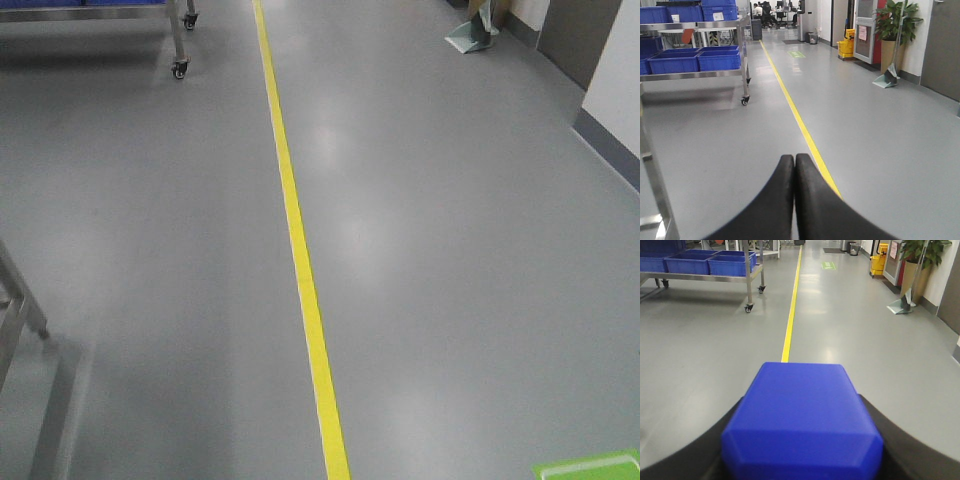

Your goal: Pour parts from conveyor to right shelf

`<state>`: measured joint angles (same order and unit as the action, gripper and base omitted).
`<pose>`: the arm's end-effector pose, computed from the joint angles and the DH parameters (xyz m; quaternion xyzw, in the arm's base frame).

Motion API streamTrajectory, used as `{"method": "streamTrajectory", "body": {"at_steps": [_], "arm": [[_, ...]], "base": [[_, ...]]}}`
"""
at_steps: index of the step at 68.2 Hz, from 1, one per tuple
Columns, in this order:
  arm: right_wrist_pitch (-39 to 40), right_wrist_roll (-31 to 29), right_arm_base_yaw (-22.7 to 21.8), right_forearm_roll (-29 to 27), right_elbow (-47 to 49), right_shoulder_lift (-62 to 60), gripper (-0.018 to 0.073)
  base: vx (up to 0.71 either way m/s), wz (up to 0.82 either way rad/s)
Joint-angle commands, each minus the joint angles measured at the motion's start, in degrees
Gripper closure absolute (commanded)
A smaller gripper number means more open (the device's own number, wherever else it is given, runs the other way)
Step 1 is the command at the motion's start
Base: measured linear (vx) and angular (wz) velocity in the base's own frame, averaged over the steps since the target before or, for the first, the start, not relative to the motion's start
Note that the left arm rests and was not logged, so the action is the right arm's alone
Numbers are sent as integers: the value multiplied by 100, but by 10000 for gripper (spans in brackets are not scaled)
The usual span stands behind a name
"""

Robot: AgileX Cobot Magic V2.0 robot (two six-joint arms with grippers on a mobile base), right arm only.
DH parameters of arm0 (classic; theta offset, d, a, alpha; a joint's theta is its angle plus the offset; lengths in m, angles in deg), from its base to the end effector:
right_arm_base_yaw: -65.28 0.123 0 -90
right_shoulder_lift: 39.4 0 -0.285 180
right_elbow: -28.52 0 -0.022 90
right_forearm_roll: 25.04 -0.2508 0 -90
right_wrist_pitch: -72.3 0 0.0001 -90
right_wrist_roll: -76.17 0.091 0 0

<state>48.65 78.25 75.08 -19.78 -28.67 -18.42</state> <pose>0.0635 0.0076 0.2794 -0.0732 0.7722 0.0246 0.6307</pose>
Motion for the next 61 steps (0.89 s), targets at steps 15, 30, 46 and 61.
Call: {"method": "streamTrajectory", "body": {"at_steps": [15,30,46,61], "arm": [[454,-21,-6,49,163,68,569],[454,-21,-6,49,163,68,569],[454,-21,-6,49,163,68,569],[454,-21,-6,49,163,68,569]], "base": [[81,-1],[79,-12],[78,-6],[76,26]]}}
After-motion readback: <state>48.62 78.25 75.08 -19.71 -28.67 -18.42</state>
